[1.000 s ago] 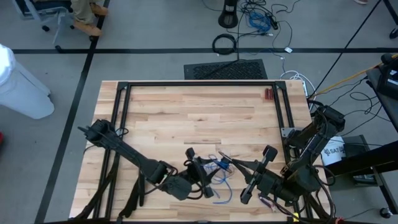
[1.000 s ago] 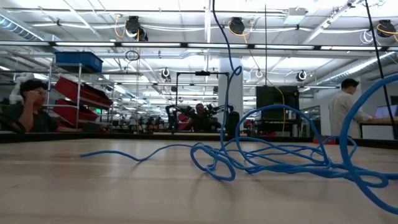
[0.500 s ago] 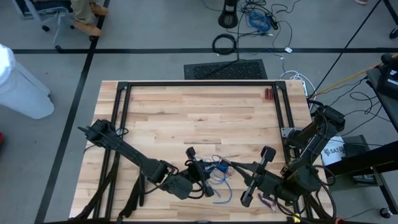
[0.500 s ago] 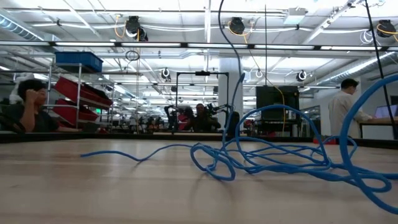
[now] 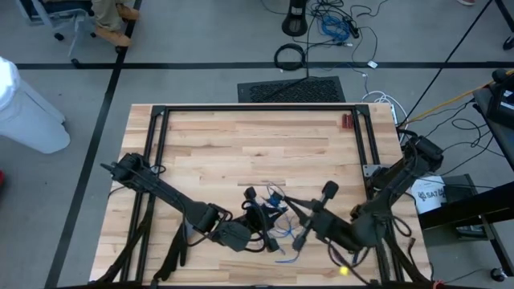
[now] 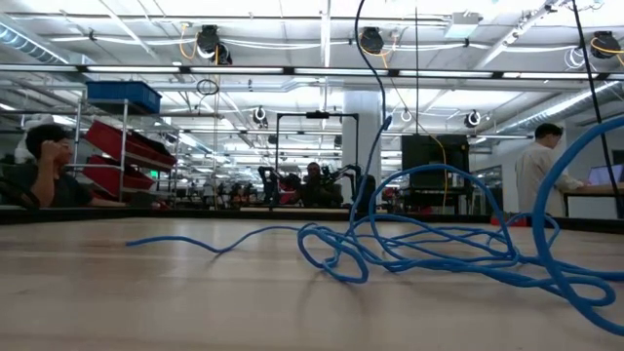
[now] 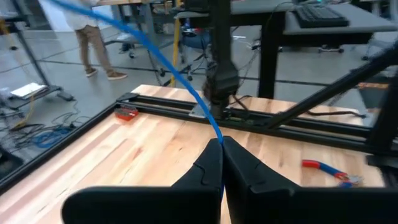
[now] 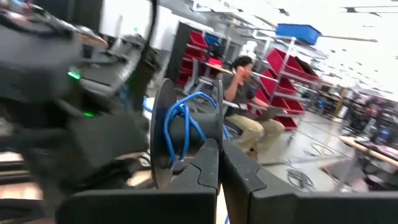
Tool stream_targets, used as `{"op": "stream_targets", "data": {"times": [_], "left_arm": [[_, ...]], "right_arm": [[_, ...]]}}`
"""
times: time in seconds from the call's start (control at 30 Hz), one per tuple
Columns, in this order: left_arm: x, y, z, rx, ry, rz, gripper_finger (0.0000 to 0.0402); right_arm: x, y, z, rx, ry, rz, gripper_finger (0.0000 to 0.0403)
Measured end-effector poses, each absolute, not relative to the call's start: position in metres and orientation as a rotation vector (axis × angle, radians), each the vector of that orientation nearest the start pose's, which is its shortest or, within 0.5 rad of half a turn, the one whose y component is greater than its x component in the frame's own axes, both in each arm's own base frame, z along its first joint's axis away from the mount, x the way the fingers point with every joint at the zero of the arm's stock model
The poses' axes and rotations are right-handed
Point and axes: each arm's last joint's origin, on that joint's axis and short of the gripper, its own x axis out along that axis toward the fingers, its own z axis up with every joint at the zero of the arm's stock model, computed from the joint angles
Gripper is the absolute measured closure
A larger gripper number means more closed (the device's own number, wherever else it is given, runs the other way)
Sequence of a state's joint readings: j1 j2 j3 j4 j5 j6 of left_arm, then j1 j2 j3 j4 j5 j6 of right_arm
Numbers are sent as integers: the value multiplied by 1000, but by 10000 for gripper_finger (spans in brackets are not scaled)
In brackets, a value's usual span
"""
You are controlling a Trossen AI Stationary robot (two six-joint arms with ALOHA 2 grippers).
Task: Coil cords
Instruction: Coil the blue wire onto the black spool
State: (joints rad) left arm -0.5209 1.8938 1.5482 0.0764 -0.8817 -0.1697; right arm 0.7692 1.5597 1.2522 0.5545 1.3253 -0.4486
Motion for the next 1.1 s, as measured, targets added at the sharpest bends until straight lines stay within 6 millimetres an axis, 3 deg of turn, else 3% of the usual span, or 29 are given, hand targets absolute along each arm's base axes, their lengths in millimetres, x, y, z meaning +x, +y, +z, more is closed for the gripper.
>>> {"op": "stream_targets", "data": {"times": [0.17, 0.4, 0.83, 1.1], "left_arm": [[389, -204, 307, 24, 158, 342, 399], [383, -217, 311, 89, 149, 303, 400], [359, -239, 334, 191, 98, 226, 400], [339, -246, 350, 225, 77, 298, 400]], "right_arm": [[276, 212, 356, -283, 69, -672, 403], [277, 210, 350, -361, 134, -753, 403], [274, 213, 350, -449, 176, -760, 403], [269, 220, 350, -520, 196, -728, 403]]}}
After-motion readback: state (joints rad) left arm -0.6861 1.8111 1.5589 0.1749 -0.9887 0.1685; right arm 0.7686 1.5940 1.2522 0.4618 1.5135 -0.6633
